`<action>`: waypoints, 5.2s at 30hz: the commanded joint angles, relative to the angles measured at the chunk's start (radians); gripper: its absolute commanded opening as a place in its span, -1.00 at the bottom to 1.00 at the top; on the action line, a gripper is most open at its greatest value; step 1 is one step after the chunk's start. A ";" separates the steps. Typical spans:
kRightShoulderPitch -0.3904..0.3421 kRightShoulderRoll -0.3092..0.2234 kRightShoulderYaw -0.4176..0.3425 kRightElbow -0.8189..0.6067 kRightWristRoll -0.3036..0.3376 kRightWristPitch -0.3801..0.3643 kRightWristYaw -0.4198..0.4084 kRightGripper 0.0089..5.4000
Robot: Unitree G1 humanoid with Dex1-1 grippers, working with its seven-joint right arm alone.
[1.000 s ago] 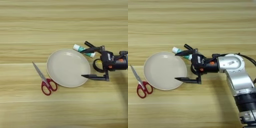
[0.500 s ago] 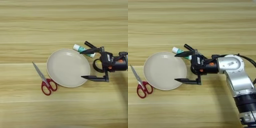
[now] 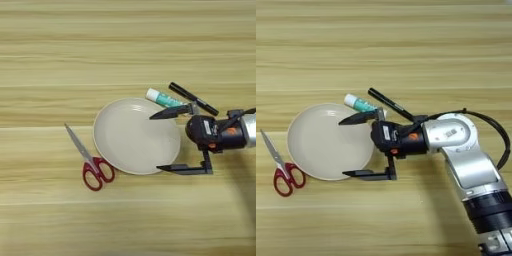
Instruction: Move the objects on the table
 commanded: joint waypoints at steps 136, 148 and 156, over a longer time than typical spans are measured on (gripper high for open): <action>-0.241 0.126 0.149 0.327 -0.324 -0.199 -0.238 0.99; -0.263 0.150 0.154 0.374 -0.341 -0.215 -0.274 0.99; -0.281 0.181 0.160 0.402 -0.357 -0.219 -0.303 0.99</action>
